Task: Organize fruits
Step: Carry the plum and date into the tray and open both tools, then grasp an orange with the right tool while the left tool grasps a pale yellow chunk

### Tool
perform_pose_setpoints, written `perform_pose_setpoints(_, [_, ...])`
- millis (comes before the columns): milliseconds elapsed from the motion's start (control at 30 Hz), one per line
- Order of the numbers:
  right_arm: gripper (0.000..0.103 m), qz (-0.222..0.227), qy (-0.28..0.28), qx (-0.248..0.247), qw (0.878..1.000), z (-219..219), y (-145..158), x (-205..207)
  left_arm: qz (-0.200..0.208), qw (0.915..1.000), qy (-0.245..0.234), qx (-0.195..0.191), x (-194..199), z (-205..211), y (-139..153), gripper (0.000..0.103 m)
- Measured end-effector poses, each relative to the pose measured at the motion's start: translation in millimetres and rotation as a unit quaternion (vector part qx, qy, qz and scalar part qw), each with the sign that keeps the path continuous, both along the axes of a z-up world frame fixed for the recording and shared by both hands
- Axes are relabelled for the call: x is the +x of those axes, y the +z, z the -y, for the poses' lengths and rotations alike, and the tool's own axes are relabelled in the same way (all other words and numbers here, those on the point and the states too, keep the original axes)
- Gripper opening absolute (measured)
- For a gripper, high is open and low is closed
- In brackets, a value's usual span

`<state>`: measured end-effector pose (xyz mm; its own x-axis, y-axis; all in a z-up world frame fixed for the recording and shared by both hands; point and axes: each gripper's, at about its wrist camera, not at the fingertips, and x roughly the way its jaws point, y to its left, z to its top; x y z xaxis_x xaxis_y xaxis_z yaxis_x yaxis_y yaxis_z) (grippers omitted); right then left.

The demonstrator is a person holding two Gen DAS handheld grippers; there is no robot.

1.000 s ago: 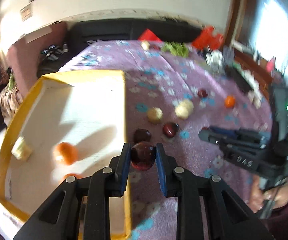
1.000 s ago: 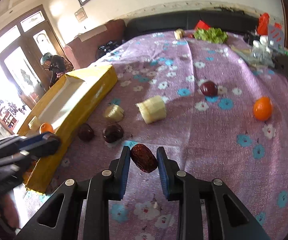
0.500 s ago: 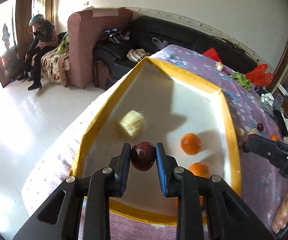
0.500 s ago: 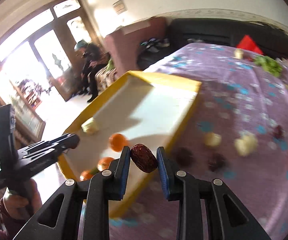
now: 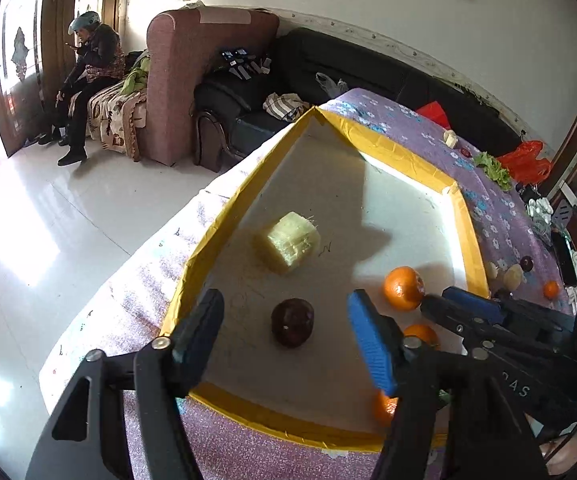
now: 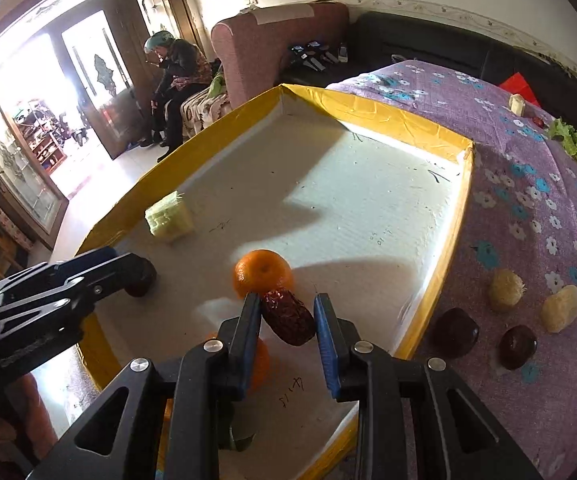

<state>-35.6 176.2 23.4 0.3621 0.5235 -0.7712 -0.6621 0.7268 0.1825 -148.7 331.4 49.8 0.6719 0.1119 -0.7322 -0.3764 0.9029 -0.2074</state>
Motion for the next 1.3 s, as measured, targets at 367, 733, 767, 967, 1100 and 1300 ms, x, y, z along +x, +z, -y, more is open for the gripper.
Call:
perform_pose_setpoints(367, [0.05, 0.024, -0.04, 0.053, 0.997, 68.2, 33.0, -4.7, 0.055, 0.9983, -0.02, 0.006, -16.8, 31.0, 40.8, 0.08])
perform_pose_setpoints(733, [0.05, 0.017, -0.248, 0.049, 0.967, 258.3, 27.6, 59.8, 0.044, 0.9932, -0.107, 0.016, 2.7, 94.7, 37.6, 0.081])
perform_pose_setpoints(767, [0.05, 0.019, -0.272, 0.045, 0.961, 277.1, 27.2, 67.6, 0.042, 0.9925, -0.113, 0.018, 4.2, 101.5, 37.7, 0.081])
perform_pose_setpoints(967, [0.05, -0.007, -0.356, 0.072, 0.932, 346.0, 17.3, 105.6, 0.027, 0.9881, -0.149, 0.029, 19.9, 138.3, 38.8, 0.081])
perform_pose_setpoints(1100, [0.05, -0.013, -0.361, 0.061, 0.931, 351.1, 2.6, 123.8, 0.012, 0.9829, -0.18, 0.038, 40.6, 165.6, 39.8, 0.08])
perform_pose_setpoints(1300, [0.05, -0.029, -0.346, 0.051, 0.936, 340.8, -22.2, 136.6, -0.007, 0.9757, -0.216, 0.037, 82.0, 201.8, 34.9, 0.08])
